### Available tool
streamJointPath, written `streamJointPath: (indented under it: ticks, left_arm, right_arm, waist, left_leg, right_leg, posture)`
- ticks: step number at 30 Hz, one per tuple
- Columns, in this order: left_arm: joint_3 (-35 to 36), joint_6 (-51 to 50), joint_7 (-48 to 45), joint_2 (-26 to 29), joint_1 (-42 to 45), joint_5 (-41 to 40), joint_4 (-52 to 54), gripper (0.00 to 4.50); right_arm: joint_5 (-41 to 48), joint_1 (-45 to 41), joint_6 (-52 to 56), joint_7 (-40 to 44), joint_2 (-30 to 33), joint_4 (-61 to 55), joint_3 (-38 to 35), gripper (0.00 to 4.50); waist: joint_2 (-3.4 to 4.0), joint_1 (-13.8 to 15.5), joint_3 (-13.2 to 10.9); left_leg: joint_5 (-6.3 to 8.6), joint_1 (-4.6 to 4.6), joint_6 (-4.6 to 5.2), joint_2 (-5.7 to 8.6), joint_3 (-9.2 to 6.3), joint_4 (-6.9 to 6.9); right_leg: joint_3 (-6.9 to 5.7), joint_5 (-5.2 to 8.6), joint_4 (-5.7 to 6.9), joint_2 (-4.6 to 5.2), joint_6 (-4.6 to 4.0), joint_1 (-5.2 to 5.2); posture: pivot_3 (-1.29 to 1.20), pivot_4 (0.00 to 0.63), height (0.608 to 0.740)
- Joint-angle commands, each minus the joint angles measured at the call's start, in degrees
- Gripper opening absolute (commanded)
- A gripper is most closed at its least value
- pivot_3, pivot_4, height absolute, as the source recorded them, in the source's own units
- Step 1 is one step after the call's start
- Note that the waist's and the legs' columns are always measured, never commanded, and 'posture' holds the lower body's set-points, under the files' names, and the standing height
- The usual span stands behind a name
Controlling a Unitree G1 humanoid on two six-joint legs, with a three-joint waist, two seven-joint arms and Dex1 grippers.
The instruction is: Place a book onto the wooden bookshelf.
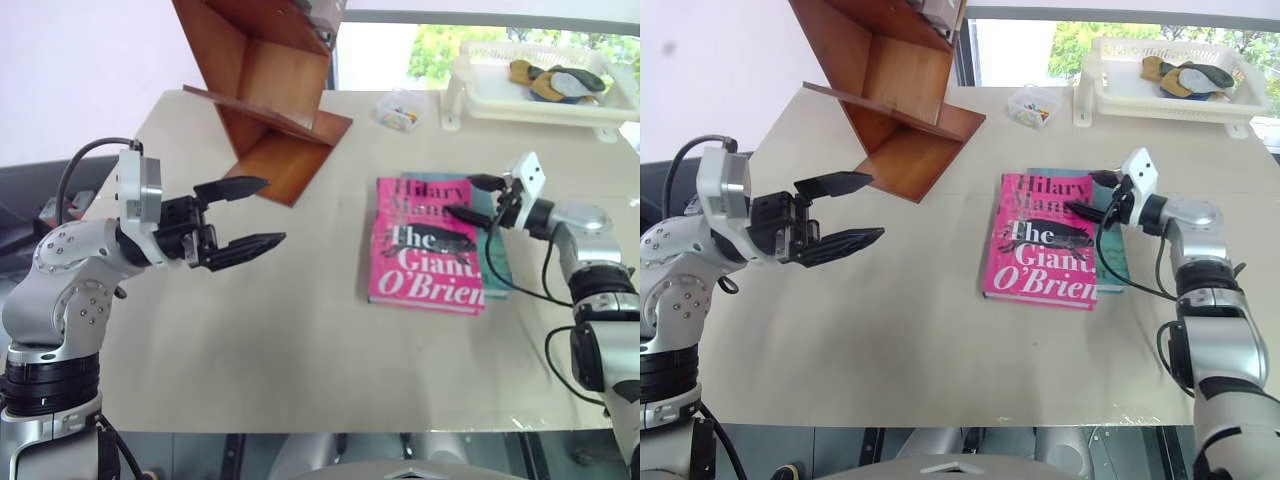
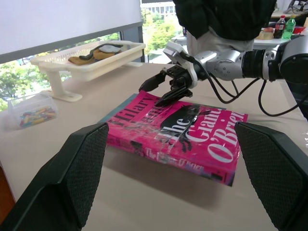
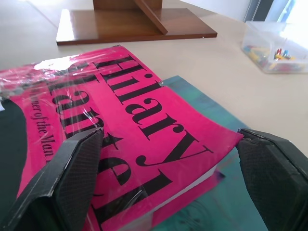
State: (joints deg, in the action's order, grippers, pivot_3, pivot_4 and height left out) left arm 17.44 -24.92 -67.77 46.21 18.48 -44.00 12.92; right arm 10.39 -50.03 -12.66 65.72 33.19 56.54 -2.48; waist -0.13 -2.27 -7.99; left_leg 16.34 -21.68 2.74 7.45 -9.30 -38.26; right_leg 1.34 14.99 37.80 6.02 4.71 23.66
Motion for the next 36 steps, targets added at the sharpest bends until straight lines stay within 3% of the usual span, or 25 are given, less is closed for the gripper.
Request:
streamJointPath:
  ticks: [1, 11, 21, 24, 29, 36]
  left_arm:
    - [0.7, 0.8, 0.1, 0.5, 0.6, -0.3, 1.7, 4.50]
    - [-0.3, 0.8, 0.3, 0.1, 1.1, 0.0, 1.6, 4.50]
    - [-1.1, 0.6, 0.4, 0.1, 1.6, -0.1, 1.6, 4.50]
    - [-1.3, 0.6, 0.4, 0.3, 1.7, -0.1, 1.5, 4.50]
    - [-1.9, 0.9, 0.2, 0.2, 1.7, 0.3, 1.2, 4.50]
    - [-2.4, 1.1, -0.2, -0.2, 2.3, 0.7, 0.6, 4.50]
  right_arm:
    - [-3.2, 0.0, -4.0, 2.4, 1.5, 2.5, 1.6, 4.44]
    - [-2.7, 0.3, -7.9, 9.8, 1.5, 2.4, 1.5, 4.44]
    - [0.7, -2.8, -3.0, 5.8, 1.1, 2.5, -3.1, 4.44]
    - [1.4, -4.1, 1.8, 3.1, 2.5, 1.3, -4.5, 4.44]
    - [4.9, -3.2, 21.8, -2.8, 3.9, -8.2, -7.0, 4.44]
    - [10.9, 8.9, 46.5, -12.6, 2.8, -35.8, -8.7, 4.44]
  waist:
    - [-0.01, -0.1, 0.0]
    - [-0.01, -0.1, 0.0]
    - [0.00, -0.2, 0.0]
    - [0.02, -0.2, 0.0]
    - [0.03, -0.1, 0.0]
    - [0.03, 0.2, 0.0]
  left_leg:
    - [0.00, 0.00, 0.00, 0.00, 0.00, 0.00]
    - [0.00, 0.01, 0.00, 0.00, 0.00, 0.00]
    - [0.00, 0.01, 0.00, -0.01, 0.02, 0.00]
    - [0.00, -0.01, 0.00, -0.01, 0.03, 0.00]
    - [0.00, -0.10, 0.00, -0.01, -0.02, 0.03]
    - [0.00, -0.17, -0.01, 0.00, -0.14, 0.02]
  right_leg:
    - [0.00, 0.00, 0.00, 0.00, 0.00, 0.00]
    - [0.01, 0.00, 0.01, 0.00, 0.00, 0.00]
    - [0.05, 0.00, 0.02, 0.01, 0.00, 0.01]
    - [0.06, 0.00, 0.03, 0.00, 0.00, 0.03]
    - [0.05, 0.00, -0.02, 0.07, -0.01, 0.09]
    - [0.09, 0.00, 0.00, 0.15, -0.01, 0.12]
  posture:
    - [0.00, 0.150, 0.740]
    - [0.00, 0.150, 0.740]
    - [0.00, 0.150, 0.740]
    - [0.00, 0.150, 0.740]
    - [0.00, 0.150, 0.740]
    - [0.00, 0.150, 0.740]
